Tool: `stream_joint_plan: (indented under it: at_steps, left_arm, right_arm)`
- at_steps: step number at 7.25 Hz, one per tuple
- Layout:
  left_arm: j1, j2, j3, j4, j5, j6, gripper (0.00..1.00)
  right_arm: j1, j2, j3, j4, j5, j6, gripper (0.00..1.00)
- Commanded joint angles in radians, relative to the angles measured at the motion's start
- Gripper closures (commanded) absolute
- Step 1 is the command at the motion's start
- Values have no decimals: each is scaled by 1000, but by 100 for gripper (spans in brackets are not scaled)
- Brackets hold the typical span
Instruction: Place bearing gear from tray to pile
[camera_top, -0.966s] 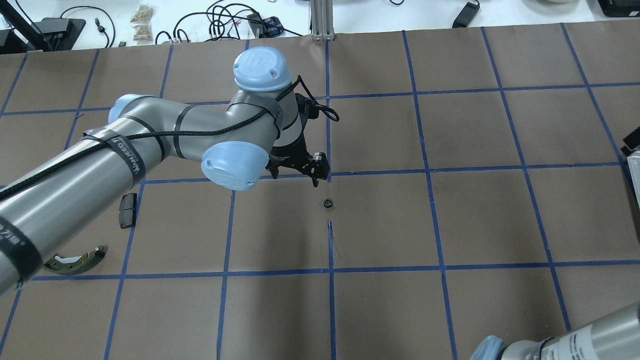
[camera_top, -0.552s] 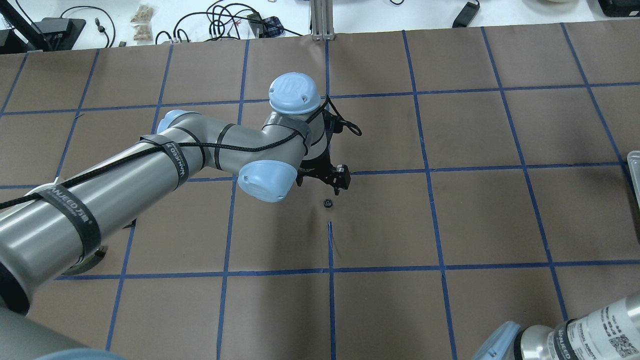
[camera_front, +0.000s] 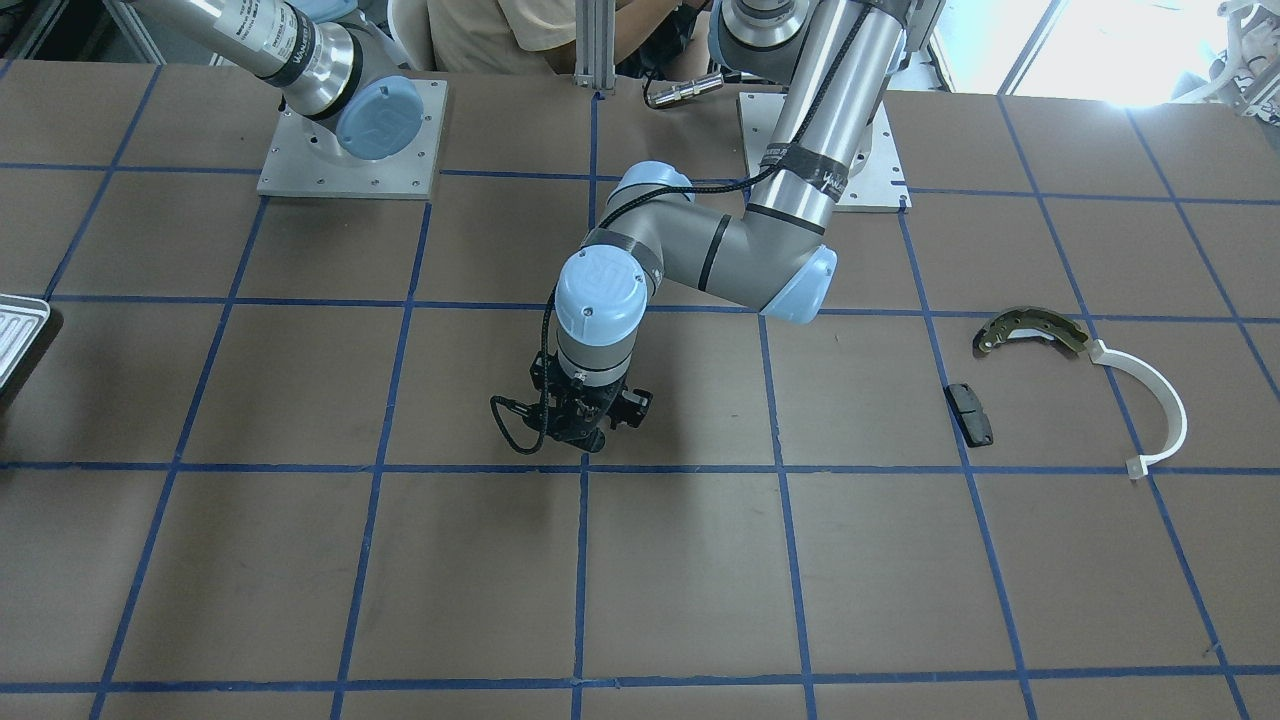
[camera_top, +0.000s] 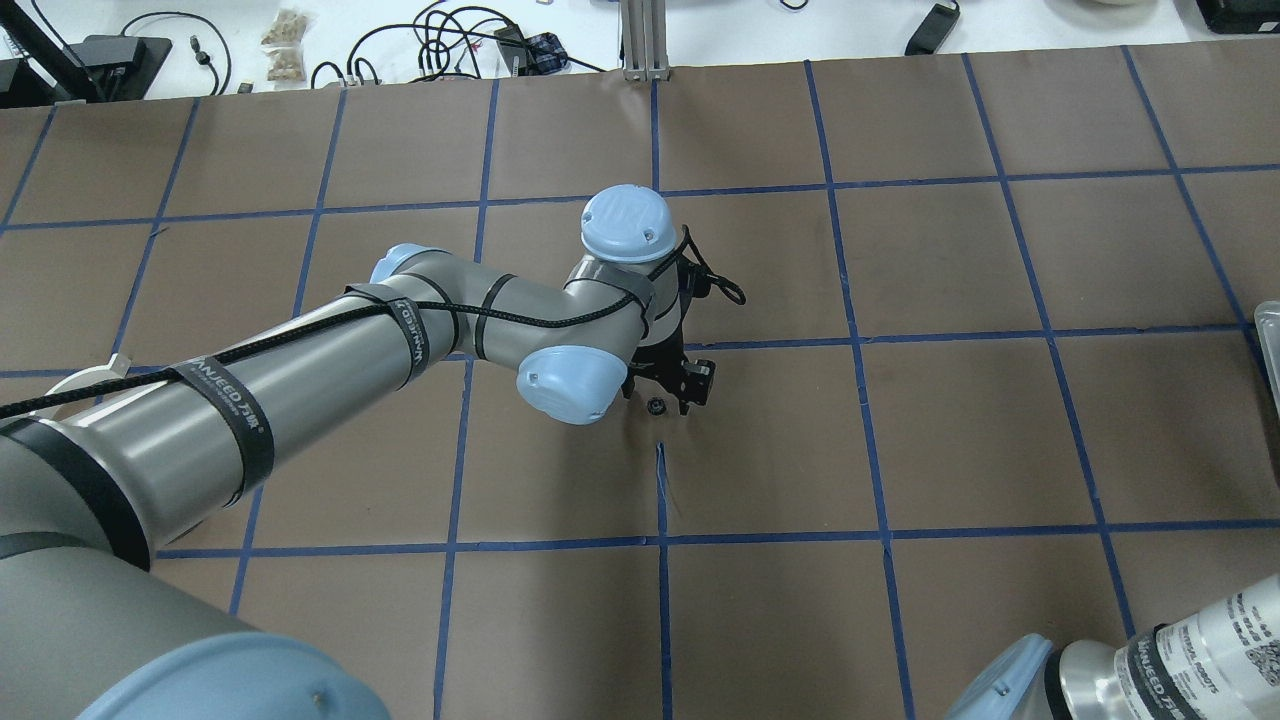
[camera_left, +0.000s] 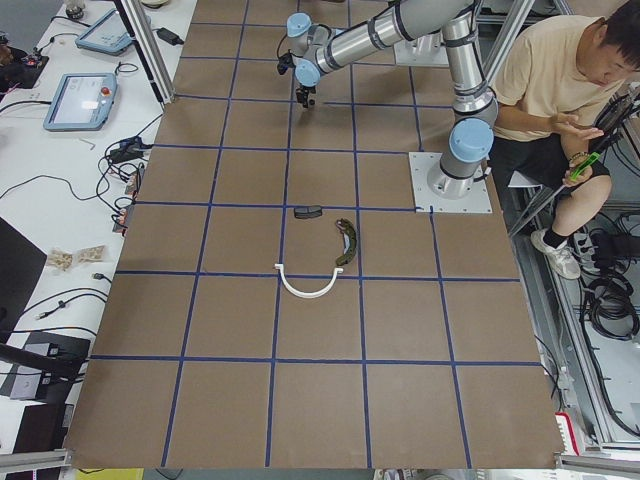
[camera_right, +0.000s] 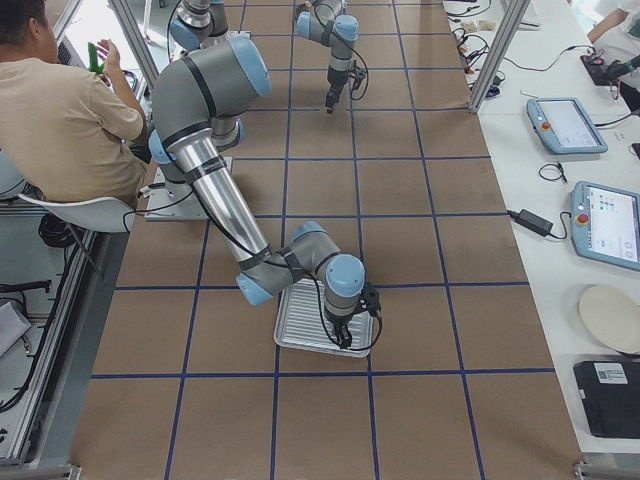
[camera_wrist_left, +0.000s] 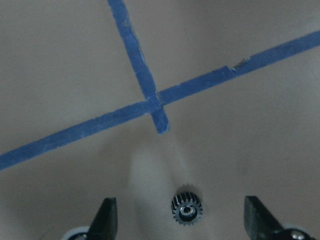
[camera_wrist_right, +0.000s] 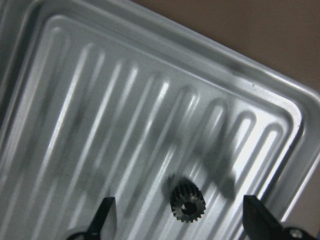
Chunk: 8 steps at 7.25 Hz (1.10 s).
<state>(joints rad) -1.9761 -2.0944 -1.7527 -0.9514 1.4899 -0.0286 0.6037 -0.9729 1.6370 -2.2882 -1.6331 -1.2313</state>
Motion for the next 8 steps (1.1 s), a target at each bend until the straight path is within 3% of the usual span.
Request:
stream_joint_plan:
  at_steps: [1, 2, 3, 4, 6, 8]
  left_arm:
    - [-3, -1, 1, 0, -2, 3, 30]
    - [-3, -1, 1, 2, -2, 1, 51]
    - [-3, -3, -1, -1, 0, 3, 79]
    - [-3, -1, -1, -4, 0, 3, 100]
    - [0, 10, 8, -7, 1, 15, 100]
    - [29, 43, 31, -64, 32, 45, 100]
  right_arm:
    - [-1, 0, -5, 12, -7, 3, 52]
    - [-1, 2, -3, 12, -5, -2, 74]
    - [-1, 0, -8, 13, -4, -4, 94]
    - [-1, -1, -5, 15, -2, 1, 100]
    - [14, -88, 7, 24, -8, 15, 100]
    - [147, -179, 52, 85, -8, 129, 100]
